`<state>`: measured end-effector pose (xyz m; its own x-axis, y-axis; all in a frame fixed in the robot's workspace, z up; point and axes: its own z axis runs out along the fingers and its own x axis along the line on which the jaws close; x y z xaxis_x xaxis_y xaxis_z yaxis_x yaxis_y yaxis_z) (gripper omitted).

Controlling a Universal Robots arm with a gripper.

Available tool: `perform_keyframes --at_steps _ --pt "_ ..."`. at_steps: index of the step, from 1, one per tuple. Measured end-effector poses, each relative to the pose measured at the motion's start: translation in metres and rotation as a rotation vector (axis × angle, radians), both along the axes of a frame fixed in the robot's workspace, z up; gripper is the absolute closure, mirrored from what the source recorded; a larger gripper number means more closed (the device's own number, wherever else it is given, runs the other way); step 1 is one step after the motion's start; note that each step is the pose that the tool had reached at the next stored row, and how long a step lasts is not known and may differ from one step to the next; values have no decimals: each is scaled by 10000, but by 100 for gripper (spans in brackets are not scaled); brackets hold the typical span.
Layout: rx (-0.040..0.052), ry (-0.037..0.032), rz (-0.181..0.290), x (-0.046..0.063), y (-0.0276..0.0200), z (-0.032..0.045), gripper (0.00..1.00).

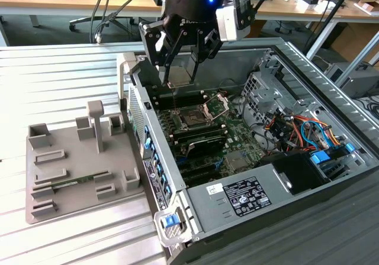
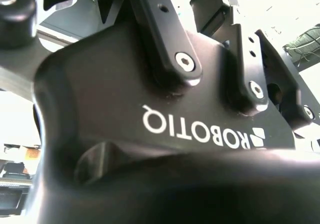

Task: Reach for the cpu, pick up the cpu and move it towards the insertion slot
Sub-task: 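Pick up the cpu and move it towards the insertion slot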

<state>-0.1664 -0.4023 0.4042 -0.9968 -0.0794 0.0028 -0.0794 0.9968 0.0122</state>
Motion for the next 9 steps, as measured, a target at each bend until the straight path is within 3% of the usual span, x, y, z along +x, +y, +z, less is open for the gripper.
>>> perform_keyframes --at_steps 9 --pt "1 -1 0 83 0 0 45"
